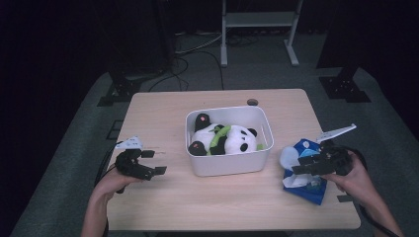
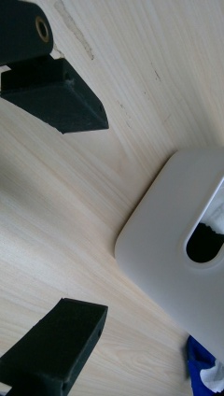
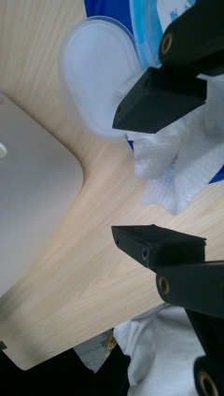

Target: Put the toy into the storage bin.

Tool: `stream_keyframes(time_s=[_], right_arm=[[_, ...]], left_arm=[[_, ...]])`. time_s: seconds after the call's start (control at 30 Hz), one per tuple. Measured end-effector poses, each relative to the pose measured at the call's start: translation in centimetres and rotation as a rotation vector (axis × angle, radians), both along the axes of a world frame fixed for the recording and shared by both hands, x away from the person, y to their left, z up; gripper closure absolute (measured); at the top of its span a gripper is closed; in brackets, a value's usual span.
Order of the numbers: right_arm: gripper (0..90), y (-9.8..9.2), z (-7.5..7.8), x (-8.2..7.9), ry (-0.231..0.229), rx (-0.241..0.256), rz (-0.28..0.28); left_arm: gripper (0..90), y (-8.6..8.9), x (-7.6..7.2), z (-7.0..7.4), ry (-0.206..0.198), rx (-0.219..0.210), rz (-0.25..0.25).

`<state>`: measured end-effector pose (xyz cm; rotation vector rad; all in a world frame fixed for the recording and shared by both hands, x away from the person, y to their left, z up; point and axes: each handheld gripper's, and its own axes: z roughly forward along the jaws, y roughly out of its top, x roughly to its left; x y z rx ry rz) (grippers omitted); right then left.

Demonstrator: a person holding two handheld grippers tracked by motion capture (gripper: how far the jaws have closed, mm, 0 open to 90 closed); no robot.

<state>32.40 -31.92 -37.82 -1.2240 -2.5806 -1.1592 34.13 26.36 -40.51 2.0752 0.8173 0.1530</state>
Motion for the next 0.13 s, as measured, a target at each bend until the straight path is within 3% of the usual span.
stream_keyframes(time_s=[0.13], right_arm=[[40.4,-0.14,-0.2,-0.25,0.001,0.006,-0.002]], left_arm=[[8.8,-0.06,-0.02,0.02,-0.003,0.001,-0.003]])
